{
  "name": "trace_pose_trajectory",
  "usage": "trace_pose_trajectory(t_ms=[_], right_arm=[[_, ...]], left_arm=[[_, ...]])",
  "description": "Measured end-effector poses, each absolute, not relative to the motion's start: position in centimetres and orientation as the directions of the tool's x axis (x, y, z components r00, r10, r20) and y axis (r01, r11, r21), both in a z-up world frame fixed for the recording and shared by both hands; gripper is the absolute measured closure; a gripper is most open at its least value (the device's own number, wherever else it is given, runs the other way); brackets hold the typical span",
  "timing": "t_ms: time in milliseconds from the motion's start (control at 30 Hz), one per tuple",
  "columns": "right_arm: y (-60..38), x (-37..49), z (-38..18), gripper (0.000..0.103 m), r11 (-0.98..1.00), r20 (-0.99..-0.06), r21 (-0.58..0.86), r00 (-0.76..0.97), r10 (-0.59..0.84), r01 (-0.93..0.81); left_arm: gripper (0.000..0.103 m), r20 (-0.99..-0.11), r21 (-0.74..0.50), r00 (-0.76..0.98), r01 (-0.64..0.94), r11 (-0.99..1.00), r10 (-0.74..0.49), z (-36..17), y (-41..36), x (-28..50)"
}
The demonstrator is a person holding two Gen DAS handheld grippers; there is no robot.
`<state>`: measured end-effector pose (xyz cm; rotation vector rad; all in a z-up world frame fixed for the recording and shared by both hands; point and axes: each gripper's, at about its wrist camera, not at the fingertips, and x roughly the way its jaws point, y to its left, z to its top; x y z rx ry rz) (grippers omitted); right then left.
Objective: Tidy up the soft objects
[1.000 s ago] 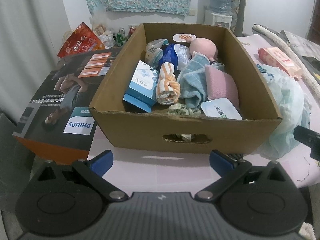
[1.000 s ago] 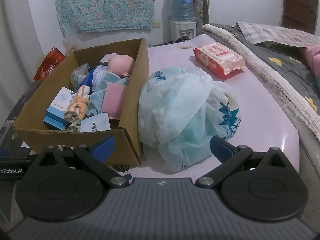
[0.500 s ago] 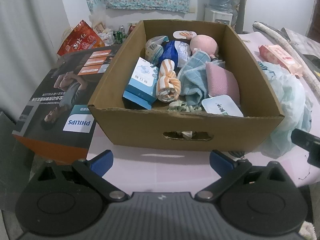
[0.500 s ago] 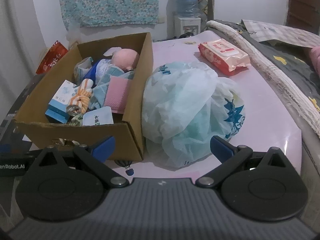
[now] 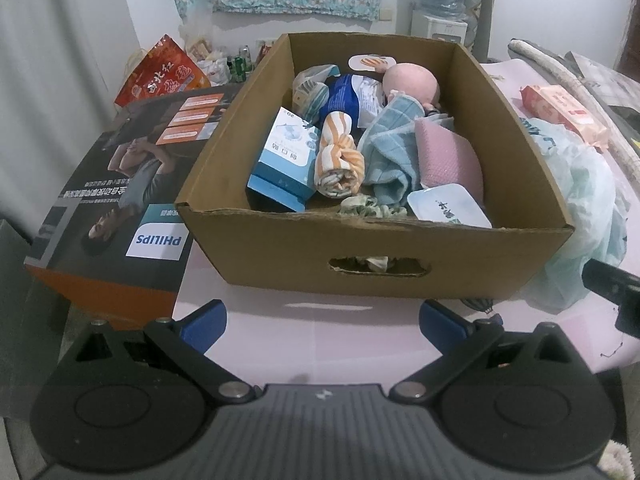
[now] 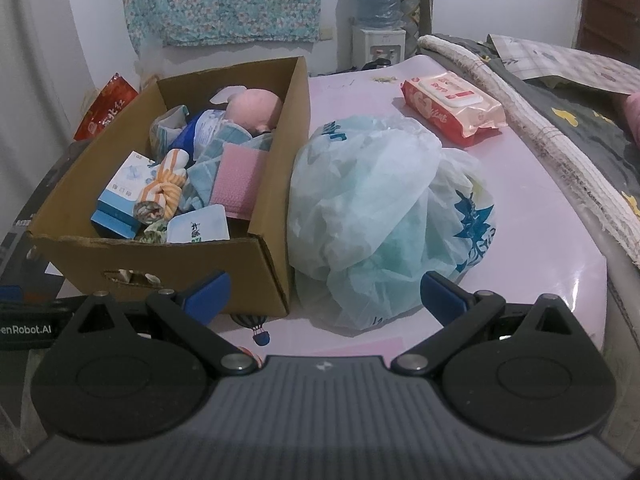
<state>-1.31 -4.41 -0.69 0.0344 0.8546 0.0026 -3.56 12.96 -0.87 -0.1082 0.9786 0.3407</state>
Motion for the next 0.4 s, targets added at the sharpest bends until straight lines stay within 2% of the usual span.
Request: trace_pose_trajectory(t_ms=[400], right_arm=[[-4.34,-1.30,-0.81,0.001,1.000,-0.756,0.029,0.655,0.016,0.010]], left_arm=[[0.000,-0.830,0.061,0.508,-0.330,0.942,0.232,-0.88,12.96,-3.58]])
